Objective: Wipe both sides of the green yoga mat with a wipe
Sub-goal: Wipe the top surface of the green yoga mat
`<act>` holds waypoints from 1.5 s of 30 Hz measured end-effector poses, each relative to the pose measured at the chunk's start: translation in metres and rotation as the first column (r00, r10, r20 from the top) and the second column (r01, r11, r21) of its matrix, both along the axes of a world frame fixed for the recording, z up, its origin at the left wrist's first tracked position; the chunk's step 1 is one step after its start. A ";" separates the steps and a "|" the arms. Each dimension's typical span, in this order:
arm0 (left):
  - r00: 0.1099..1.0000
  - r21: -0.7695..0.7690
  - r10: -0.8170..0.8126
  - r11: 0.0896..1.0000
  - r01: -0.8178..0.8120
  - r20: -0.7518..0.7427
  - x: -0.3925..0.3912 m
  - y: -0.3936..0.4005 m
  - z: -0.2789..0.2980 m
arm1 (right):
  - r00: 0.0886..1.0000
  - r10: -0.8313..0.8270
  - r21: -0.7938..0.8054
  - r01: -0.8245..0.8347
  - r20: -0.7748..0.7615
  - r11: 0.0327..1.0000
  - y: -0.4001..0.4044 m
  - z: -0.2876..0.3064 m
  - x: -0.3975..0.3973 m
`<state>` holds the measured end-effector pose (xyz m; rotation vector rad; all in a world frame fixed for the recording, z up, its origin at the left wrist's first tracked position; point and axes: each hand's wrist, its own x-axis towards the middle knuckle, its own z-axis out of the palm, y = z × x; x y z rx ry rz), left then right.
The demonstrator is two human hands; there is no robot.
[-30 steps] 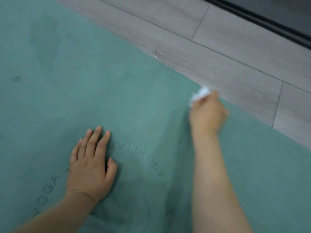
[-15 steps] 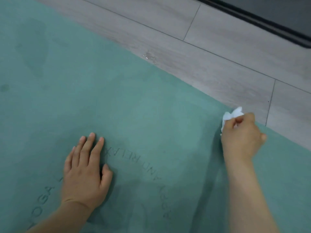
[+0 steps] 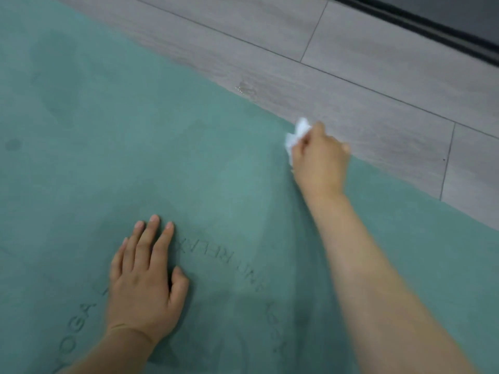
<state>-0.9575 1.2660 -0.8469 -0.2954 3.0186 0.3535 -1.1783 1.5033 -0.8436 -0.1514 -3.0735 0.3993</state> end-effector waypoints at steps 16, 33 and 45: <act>1.000 -0.015 -0.025 1.000 0.025 -0.001 -0.001 0.000 0.000 | 0.940 0.337 -0.053 -0.334 0.054 0.941 -0.156 0.003 -0.075; 1.000 0.002 -0.020 1.000 0.020 0.005 0.001 -0.001 0.000 | 0.980 -0.183 -0.202 0.164 -0.081 0.966 0.038 0.015 0.013; 0.998 0.024 -0.036 0.999 0.035 0.055 0.002 -0.004 0.000 | 0.833 0.534 -0.086 -0.548 -0.145 0.832 -0.224 -0.016 -0.020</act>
